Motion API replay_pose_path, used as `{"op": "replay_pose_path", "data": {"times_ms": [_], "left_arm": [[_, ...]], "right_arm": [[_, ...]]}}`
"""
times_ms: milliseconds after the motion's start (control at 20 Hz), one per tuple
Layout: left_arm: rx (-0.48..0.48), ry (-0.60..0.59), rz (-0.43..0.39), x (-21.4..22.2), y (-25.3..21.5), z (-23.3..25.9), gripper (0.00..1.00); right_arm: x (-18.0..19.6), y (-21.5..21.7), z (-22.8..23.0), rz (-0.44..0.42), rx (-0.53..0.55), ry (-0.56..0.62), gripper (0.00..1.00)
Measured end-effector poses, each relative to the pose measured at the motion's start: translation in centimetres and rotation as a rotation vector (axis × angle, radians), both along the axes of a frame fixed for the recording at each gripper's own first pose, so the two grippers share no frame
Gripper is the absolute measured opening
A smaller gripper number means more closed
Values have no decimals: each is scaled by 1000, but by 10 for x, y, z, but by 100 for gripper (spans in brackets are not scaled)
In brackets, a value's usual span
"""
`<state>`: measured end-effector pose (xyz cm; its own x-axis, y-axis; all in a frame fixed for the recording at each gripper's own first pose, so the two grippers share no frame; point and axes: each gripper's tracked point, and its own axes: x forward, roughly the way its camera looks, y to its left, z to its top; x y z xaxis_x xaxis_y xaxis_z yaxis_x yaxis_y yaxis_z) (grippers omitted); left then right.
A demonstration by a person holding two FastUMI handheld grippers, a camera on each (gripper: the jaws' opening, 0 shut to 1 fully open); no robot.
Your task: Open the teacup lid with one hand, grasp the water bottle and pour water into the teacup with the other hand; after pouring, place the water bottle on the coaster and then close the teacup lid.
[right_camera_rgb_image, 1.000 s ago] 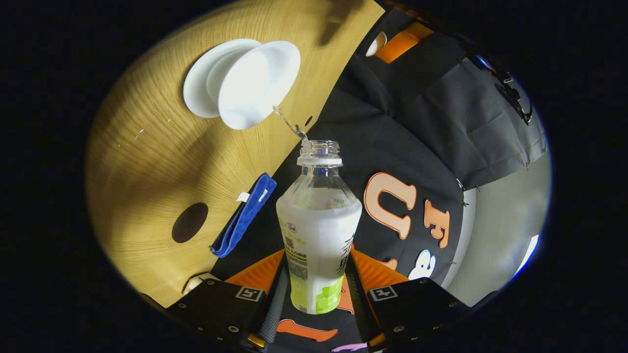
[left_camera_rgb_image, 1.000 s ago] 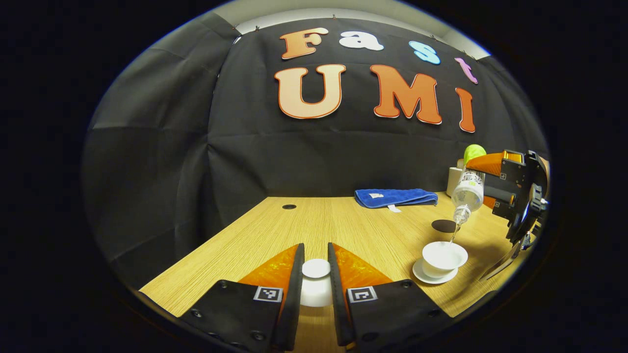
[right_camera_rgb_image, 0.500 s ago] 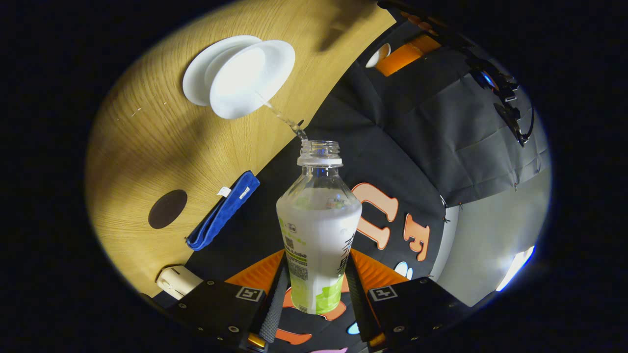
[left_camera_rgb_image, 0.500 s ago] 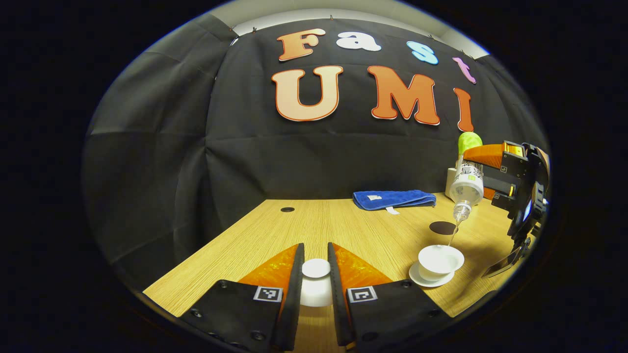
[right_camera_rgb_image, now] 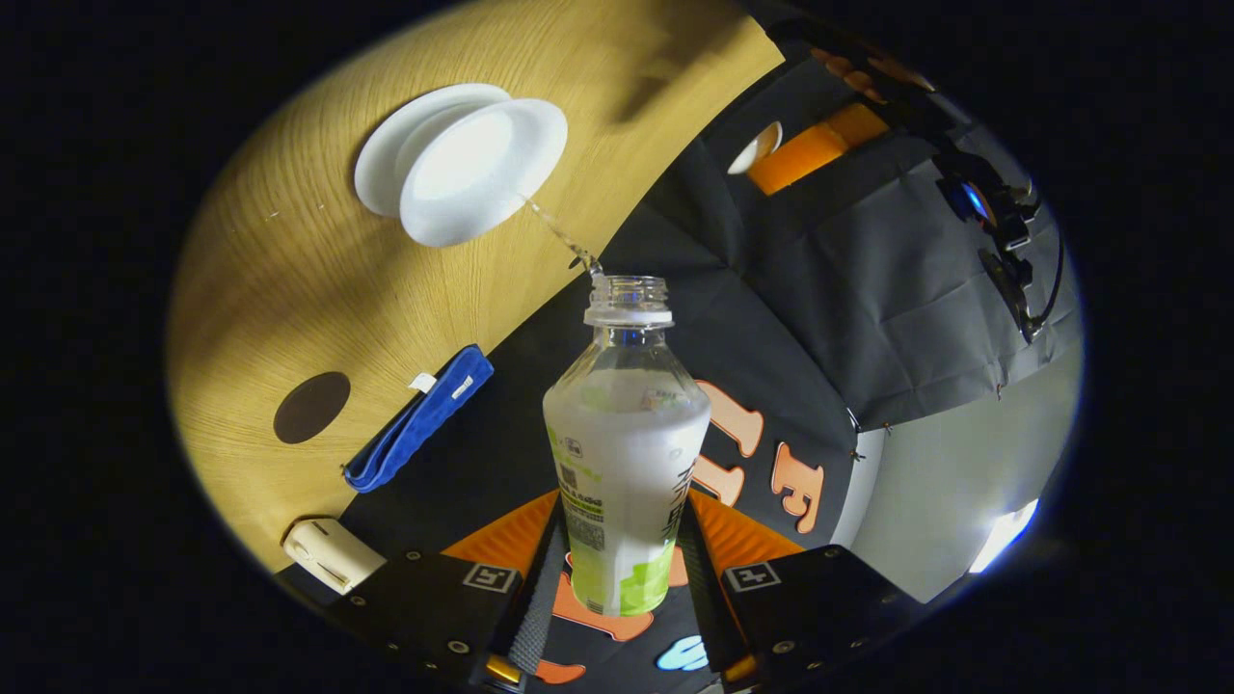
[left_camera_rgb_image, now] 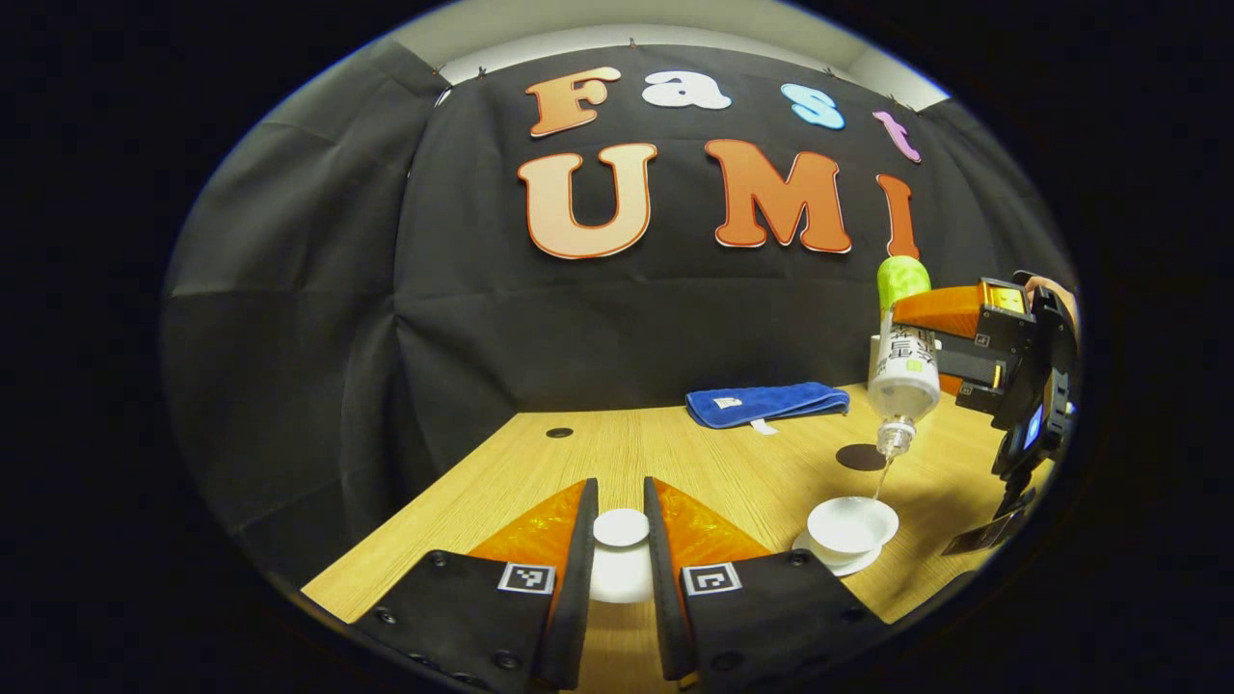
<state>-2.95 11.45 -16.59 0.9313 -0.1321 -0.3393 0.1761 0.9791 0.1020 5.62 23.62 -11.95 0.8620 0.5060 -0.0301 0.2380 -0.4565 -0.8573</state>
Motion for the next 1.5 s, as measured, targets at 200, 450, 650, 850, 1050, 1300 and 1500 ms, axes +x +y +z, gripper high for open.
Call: {"op": "replay_pose_path", "data": {"times_ms": [200, 450, 650, 850, 1050, 1300, 1500], "left_arm": [[-15, 8, -11, -4, -9, -2, 34], [-28, 26, -5, -6, -15, -4, 34], [-22, 28, -5, -7, -21, -6, 34], [-44, 8, -24, -4, -37, 1, 34], [-67, -15, -54, -4, -56, 9, 34], [-76, -38, -88, 0, -81, 13, 34], [-83, -64, -110, -2, -96, 23, 34]], "right_arm": [[3, -1, -24, -34, 58, 128, 63], [-5, -6, -60, -104, 215, 313, 62], [-2, -3, -64, -167, 454, 500, 64], [6, -12, -68, -245, 731, 708, 64], [27, -31, -37, -275, 968, 743, 64], [49, -54, -21, -294, 1264, 831, 64], [67, -74, -18, -307, 1473, 912, 64]]}}
